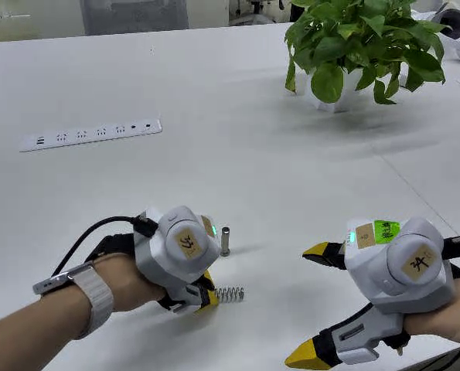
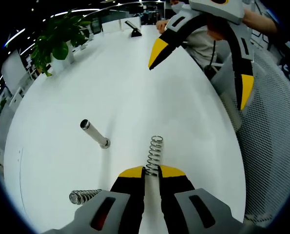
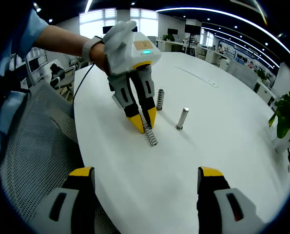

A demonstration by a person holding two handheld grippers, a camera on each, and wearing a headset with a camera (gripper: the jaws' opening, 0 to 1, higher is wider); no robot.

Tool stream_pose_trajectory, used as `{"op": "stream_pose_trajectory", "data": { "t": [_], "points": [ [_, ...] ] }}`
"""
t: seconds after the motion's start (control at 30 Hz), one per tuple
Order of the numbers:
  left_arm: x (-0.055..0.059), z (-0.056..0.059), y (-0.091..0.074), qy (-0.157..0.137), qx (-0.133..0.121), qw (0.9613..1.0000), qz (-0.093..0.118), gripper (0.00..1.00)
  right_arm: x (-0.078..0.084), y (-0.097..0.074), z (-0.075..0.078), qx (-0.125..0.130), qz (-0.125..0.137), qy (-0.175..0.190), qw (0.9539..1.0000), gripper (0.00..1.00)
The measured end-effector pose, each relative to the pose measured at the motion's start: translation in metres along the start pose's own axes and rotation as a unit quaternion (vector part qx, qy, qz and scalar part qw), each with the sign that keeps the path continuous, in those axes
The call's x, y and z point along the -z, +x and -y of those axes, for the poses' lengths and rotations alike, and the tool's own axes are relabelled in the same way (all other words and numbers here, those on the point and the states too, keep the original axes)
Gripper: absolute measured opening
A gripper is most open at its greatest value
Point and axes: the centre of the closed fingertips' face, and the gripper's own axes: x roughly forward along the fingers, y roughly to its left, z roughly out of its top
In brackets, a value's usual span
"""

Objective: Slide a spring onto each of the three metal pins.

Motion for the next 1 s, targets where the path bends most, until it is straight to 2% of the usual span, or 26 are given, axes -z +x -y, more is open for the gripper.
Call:
{"op": "stream_pose_trajectory", "data": {
  "t": [0.17, 0.27, 0.4, 0.47, 0.53, 0.57, 0.6, 0.73, 1.0],
  "points": [
    [0.001, 0.004, -0.003, -0.034, -0.010, 0.9991, 0.023, 0.10, -0.001, 0.002, -0.004, -0.004, 0.000, -0.001, 1.0000, 0.87],
    [0.007, 0.003, -0.003, -0.052, -0.024, 0.9977, 0.038, 0.10, -0.002, 0.002, -0.006, -0.006, 0.000, -0.004, 1.0000, 0.87],
    [0.011, 0.009, -0.008, -0.072, -0.034, 0.9953, 0.055, 0.10, -0.003, 0.003, -0.006, -0.008, 0.000, -0.006, 1.0000, 0.87],
    [0.018, 0.008, -0.012, -0.085, -0.041, 0.9937, 0.060, 0.10, -0.004, 0.004, -0.006, -0.008, 0.001, -0.007, 0.9999, 0.87],
    [0.017, 0.008, -0.016, -0.107, -0.049, 0.9897, 0.082, 0.10, -0.004, 0.004, -0.007, -0.009, 0.001, -0.007, 0.9999, 0.87],
    [0.018, 0.008, -0.019, -0.115, -0.052, 0.9883, 0.086, 0.10, -0.005, 0.005, -0.008, -0.010, 0.001, -0.008, 0.9999, 0.87],
    [0.021, 0.008, -0.022, -0.116, -0.055, 0.9878, 0.087, 0.10, -0.006, 0.005, -0.009, -0.011, 0.001, -0.009, 0.9999, 0.87],
    [0.022, 0.011, -0.033, -0.131, -0.063, 0.9842, 0.100, 0.10, -0.009, 0.008, -0.012, -0.014, 0.002, -0.012, 0.9998, 0.87],
    [0.037, 0.021, -0.051, -0.147, -0.083, 0.9783, 0.120, 0.10, -0.016, 0.014, -0.017, -0.026, 0.002, -0.021, 0.9994, 0.87]
  ]
}}
